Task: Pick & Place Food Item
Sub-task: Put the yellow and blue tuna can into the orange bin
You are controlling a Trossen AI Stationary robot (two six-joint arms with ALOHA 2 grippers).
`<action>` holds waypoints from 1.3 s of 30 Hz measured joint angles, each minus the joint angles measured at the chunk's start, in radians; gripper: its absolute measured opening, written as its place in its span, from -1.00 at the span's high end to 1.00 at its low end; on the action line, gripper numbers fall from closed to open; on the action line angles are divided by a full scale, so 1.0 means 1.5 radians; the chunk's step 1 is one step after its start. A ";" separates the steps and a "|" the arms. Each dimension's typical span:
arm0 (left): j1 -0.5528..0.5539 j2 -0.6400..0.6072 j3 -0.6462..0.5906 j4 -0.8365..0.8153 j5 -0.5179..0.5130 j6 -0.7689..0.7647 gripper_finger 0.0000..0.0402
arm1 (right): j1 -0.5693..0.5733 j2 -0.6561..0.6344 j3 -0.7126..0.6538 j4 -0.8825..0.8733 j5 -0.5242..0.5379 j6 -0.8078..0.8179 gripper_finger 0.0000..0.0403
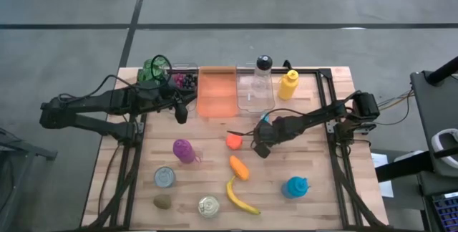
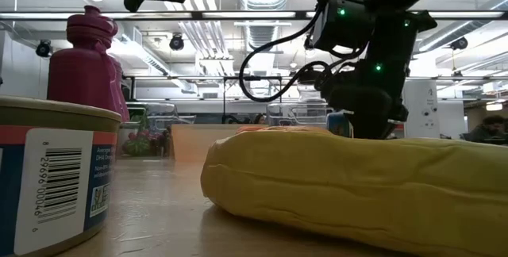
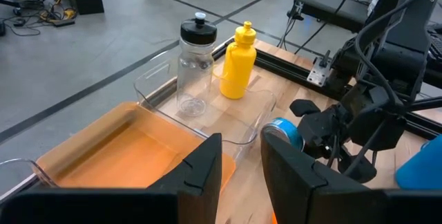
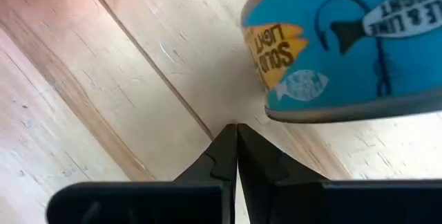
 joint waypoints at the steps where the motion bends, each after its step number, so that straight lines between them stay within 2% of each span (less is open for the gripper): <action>1: 0.000 0.000 0.000 0.000 0.000 0.000 0.47 | 0.000 -0.001 0.000 -0.003 0.000 0.000 0.96; 6: 0.000 0.000 0.000 0.000 0.000 0.001 0.47 | 0.000 -0.017 -0.001 -0.012 -0.011 0.003 0.96; 11: 0.000 0.000 0.000 0.000 0.000 0.002 0.47 | 0.002 -0.063 -0.001 -0.074 -0.015 0.049 0.96; 16: 0.000 0.000 0.000 -0.002 0.000 0.002 0.47 | 0.014 -0.136 0.000 -0.118 -0.014 0.114 0.96; 25: 0.000 0.000 0.000 -0.004 0.000 0.004 0.47 | 0.045 -0.224 0.001 -0.118 0.010 0.257 0.96; 32: 0.000 0.000 0.000 -0.017 0.000 0.010 0.47 | 0.066 -0.236 0.001 -0.091 0.076 0.343 0.96; 39: 0.000 0.000 0.000 -0.018 0.000 0.009 0.47 | 0.067 -0.236 0.001 -0.064 0.091 0.361 0.96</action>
